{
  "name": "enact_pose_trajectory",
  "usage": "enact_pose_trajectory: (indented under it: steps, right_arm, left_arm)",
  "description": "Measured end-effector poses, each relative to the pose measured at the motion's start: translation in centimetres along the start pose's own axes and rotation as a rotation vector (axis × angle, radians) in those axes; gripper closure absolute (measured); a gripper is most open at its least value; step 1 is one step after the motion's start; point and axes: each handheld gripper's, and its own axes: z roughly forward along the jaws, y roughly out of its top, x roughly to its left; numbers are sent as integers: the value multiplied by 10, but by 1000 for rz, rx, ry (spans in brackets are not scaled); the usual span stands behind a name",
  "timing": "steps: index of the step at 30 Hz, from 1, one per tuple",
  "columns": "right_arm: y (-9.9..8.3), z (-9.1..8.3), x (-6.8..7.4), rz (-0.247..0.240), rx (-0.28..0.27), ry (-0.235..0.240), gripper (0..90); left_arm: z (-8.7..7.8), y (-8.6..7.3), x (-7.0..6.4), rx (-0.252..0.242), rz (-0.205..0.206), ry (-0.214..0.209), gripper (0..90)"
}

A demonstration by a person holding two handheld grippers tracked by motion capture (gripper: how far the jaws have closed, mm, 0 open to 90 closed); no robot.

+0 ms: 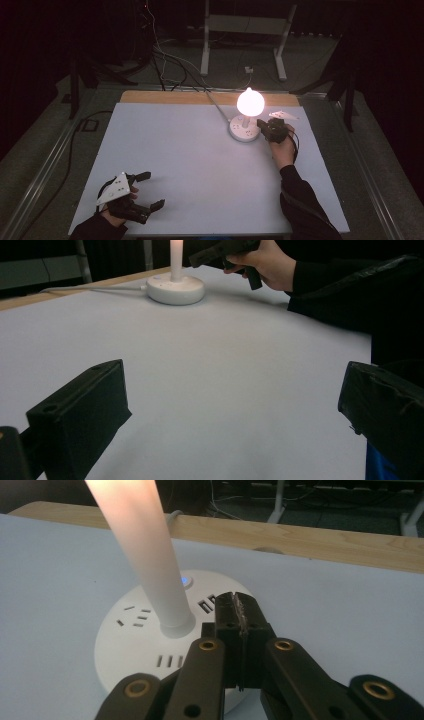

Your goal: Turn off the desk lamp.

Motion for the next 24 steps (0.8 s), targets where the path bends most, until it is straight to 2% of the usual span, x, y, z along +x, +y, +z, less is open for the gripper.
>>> enact_pose_trajectory:
  steps: [6,9,24]
  right_arm:
    - [-1,5,0,17,-11,-3,896]
    - [-1,9,0,2,4,-24,896]
    - [-4,21,0,11,42,-20,895]
  left_arm:
    - [0,0,0,-1,-2,-1,4]
    - [0,0,0,-1,0,-2,4]
    - [0,0,0,5,-2,0,4]
